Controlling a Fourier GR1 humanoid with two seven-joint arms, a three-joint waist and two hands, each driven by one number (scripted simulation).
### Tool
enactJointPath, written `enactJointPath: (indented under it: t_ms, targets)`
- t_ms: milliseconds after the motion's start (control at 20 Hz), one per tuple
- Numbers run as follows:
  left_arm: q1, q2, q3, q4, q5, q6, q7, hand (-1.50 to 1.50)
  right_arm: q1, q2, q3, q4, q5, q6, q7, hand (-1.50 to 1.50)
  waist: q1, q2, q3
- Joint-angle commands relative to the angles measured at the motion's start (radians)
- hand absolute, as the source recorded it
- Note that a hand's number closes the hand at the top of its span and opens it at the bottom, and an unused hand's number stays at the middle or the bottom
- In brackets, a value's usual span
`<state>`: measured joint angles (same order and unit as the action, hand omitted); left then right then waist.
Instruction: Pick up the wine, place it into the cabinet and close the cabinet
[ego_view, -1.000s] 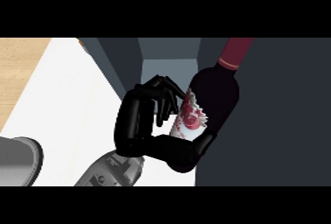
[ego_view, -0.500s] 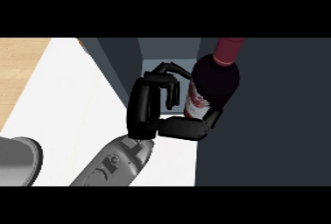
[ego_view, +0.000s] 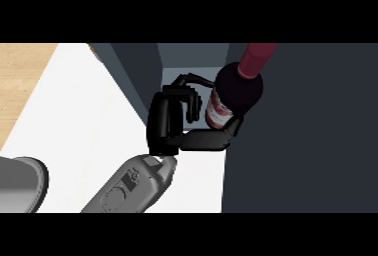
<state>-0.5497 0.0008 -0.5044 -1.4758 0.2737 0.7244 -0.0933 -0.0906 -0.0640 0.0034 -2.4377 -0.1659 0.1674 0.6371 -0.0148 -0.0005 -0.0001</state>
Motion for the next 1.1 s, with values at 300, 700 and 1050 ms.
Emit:
enactJointPath:
  t_ms: [300, 700, 1050]
  targets:
    - [0.014, -0.001, 0.027, 0.207, -0.007, -0.055, -0.145, 1.5, 0.041, -0.017, -0.048, -0.136, -0.101, 0.002, 0.046, -1.5, 0.0, 0.0, 0.0]
    - [-0.031, -0.001, 0.004, 0.331, 0.067, 0.007, -0.298, 1.5, 0.045, -0.01, -0.043, -0.112, -0.097, 0.012, 0.023, -1.5, -0.003, 0.001, 0.0]
    - [-0.093, 0.0, 0.081, 0.406, 0.109, -0.023, -0.336, 1.5, 0.036, -0.021, -0.061, -0.118, -0.115, 0.007, 0.032, -1.5, -0.004, 0.001, 0.0]
